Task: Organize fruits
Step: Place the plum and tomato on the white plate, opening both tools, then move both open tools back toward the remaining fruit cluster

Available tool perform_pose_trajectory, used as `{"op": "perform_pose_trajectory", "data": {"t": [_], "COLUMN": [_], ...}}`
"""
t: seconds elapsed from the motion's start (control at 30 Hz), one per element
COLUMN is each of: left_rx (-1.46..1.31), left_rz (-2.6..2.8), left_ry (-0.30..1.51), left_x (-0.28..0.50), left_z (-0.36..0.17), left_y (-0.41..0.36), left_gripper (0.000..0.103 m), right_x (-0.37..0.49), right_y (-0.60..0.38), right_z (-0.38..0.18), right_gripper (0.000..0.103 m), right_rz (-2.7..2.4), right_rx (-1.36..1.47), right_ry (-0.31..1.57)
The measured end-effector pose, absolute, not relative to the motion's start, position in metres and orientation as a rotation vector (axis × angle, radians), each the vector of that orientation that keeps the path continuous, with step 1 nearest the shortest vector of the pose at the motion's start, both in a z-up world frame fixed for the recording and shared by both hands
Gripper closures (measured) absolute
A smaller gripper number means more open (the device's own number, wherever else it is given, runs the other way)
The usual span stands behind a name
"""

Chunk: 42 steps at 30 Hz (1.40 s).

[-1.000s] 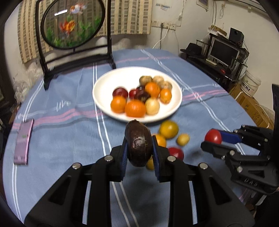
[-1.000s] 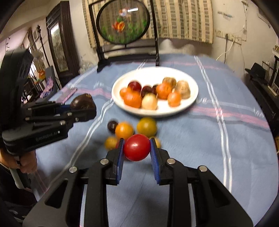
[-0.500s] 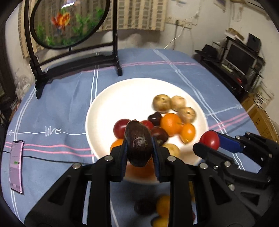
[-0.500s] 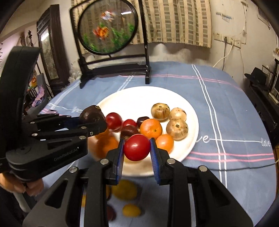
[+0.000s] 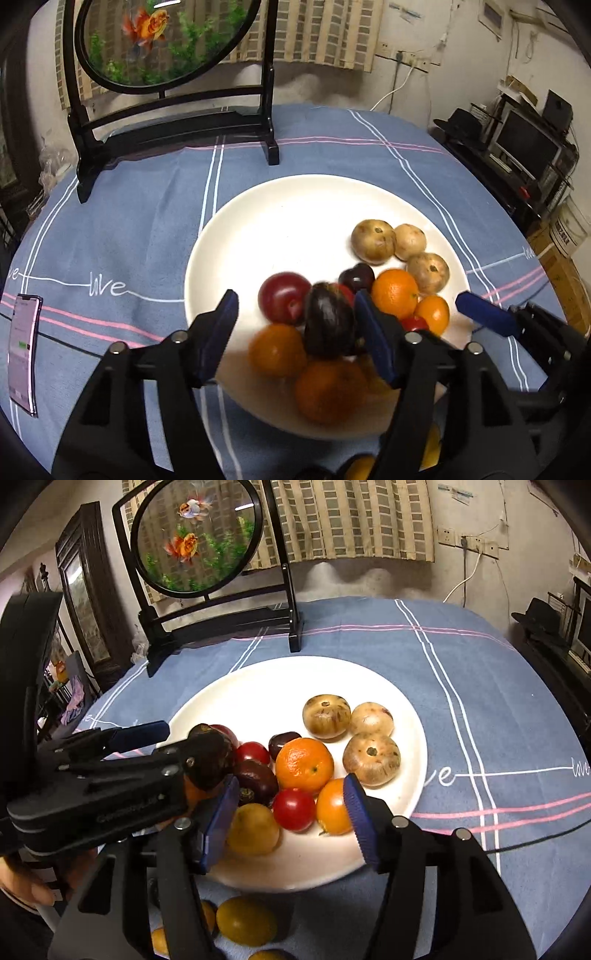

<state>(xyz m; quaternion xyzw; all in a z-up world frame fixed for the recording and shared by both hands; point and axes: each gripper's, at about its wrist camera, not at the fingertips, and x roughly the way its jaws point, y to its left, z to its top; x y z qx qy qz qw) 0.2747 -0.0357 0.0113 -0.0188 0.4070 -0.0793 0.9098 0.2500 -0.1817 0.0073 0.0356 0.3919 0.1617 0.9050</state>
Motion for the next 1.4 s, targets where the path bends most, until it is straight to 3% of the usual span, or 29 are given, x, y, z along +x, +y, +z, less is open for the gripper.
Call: {"op": "perform_pose_trajectory", "data": {"t": [0.07,0.6,1.2,1.4], "left_rx": [-0.089,-0.089,0.049,0.082], "left_rz": [-0.167,-0.166,-0.212,-0.234], "left_ry": [0.835,0.838,0.883,0.925], "left_x": [0.266,0.168,0.094,0.101], "left_z": [0.013,0.019,-0.017,-0.030], "left_y": [-0.027,-0.005,-0.026,-0.037], "left_gripper": [0.026,0.020,0.020,0.028], "right_x": [0.242,0.155,0.086,0.087], "right_y": [-0.184,-0.214,-0.226,-0.223], "right_z": [0.009,0.000,-0.029,-0.031], "right_gripper": [0.044,0.042,0.042,0.042], "right_rz": [0.333,0.289,0.301,0.321], "right_rx": [0.100,0.177,0.193,0.187], "right_ry": [0.813,0.845,0.890,0.899]}}
